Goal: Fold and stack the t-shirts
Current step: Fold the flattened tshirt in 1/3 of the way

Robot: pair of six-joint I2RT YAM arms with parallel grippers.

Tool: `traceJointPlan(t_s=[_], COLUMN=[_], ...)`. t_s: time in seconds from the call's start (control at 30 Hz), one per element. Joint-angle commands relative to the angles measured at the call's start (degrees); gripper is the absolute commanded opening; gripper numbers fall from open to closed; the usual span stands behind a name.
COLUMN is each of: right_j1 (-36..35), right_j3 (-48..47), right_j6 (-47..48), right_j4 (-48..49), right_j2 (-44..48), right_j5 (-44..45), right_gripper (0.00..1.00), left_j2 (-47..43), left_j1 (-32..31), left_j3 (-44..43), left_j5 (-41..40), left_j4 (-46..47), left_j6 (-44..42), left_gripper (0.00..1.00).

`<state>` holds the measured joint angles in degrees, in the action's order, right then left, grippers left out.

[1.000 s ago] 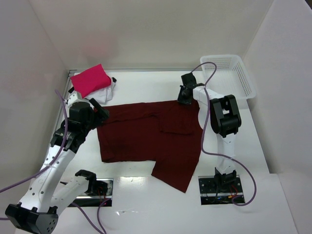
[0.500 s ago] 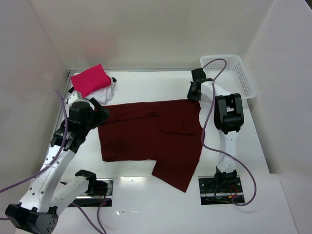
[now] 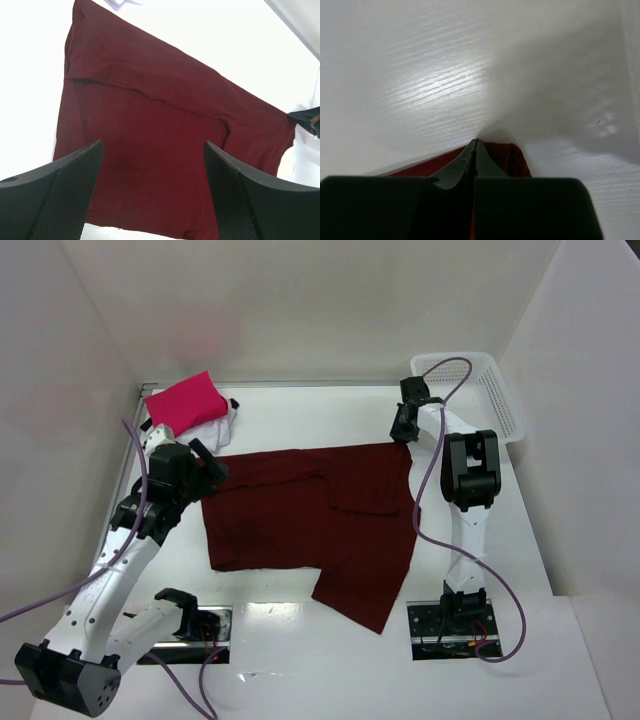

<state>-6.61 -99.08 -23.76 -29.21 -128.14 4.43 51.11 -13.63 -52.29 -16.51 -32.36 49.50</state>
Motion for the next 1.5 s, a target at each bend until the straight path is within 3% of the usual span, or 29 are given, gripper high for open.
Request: traceJointPlan(t_s=[0.0, 0.23, 0.33, 0.53, 0.7, 1.0, 1.47], right_j1=[-0.42, -0.42, -0.55, -3.30, -6.80, -10.79, -13.25], right_j3=[-3.73, -15.42, -15.50, -3.75, 8.16, 19.24, 11.79], right_j6=[1.35, 2.49, 2.49, 2.49, 2.49, 1.44, 2.79], right_j4=[0.38, -3.97, -4.21, -0.85, 2.19, 5.39, 2.15], right_j2=[-1.67, -4.66, -2.47, 12.04, 18.50, 17.42, 5.03], right_j5=[2.42, 3.31, 1.46, 0.33, 1.94, 1.81, 6.03], right_gripper=[0.00, 0.00, 0.00, 0.00, 0.00, 0.00, 0.00], left_j2=[1.71, 2.64, 2.24, 1.71, 1.71, -0.04, -1.19], left_j1=[0.27, 0.27, 0.27, 0.27, 0.76, 0.80, 0.80], left_j3=[-1.85, -2.00, -2.99, -2.99, -2.99, -3.52, -5.80], left_j5=[0.34, 1.57, 1.57, 2.17, 2.19, 3.33, 4.38], left_j4=[1.69, 2.22, 2.22, 2.75, 3.27, 2.22, 1.60], left_j6=[-1.07, -1.59, -2.12, -2.12, -2.61, -3.26, -3.26], left_gripper=[0.88, 0.90, 0.91, 0.91, 0.92, 0.99, 0.99])
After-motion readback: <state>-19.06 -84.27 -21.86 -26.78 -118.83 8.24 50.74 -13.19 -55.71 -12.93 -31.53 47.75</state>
